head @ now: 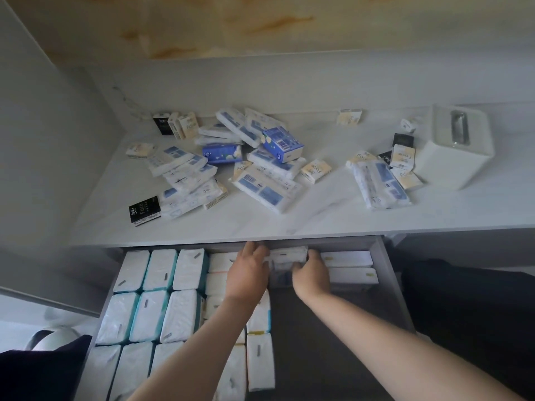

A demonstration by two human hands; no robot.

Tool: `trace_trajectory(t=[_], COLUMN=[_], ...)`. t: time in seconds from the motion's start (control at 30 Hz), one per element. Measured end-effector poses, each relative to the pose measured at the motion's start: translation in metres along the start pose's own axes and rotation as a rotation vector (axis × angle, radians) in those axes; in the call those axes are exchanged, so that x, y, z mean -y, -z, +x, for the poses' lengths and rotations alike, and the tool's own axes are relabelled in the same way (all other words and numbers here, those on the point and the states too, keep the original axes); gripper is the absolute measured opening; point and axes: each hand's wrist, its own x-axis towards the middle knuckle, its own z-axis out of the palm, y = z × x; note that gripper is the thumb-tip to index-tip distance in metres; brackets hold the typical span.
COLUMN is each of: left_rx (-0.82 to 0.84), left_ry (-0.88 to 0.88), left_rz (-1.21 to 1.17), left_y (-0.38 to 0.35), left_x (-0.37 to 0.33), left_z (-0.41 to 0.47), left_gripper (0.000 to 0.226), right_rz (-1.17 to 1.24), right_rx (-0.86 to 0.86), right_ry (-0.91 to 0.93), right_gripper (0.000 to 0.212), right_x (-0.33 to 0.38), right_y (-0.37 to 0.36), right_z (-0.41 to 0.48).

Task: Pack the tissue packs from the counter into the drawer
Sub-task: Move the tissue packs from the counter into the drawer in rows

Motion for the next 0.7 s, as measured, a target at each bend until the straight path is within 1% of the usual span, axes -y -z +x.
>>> trace_trajectory(t=[0.1, 0.17, 0.23, 0.33, 0.43, 0.53, 0.63, 0.7], left_rx=[0.103, 0.147, 0.186, 0.24, 0.262, 0.256, 0.239, 0.196], left_ry=[-0.096, -0.066, -0.031, -0.013, -0.004, -0.014, -0.03, -0.035], left_rz=[0.064, 0.069, 0.064, 0.09, 0.087, 0.092, 0.089, 0.081], left_y=[-0.002, 0.003, 0.009, 0.021, 0.034, 0.051, 0.078, 0.1], left_x=[0.005, 0.001, -0.004, -0.008, -0.009, -0.012, -0.016, -0.018], left_z=[0.0, 0.003, 0.003, 0.0, -0.005, -0.008, -0.007, -0.001], left_gripper=[0.037, 0.04, 0.041, 0.044, 0.046, 0.043, 0.034, 0.028], right_rz=[-0.03, -0.08, -0.108, -0.107, -0.093, -0.161, -0.257, -0.29], right_rx=[0.063, 0.138, 0.173, 0.157, 0.123, 0.116, 0.127, 0.122], right_ry=[0.023, 0.024, 0.014, -0.016, -0.026, 0.098, 0.265, 0.418], right_gripper=[0.036, 0.039, 0.039, 0.035, 0.042, 0.036, 0.018, 0.011], right_x=[-0.001, -0.001, 0.001, 0.007, 0.014, 0.026, 0.053, 0.077], right_y=[0.0, 0.005, 0.013, 0.027, 0.04, 0.055, 0.075, 0.088], right_z=[-0.002, -0.001, 0.0, -0.004, -0.017, -0.032, -0.042, -0.045])
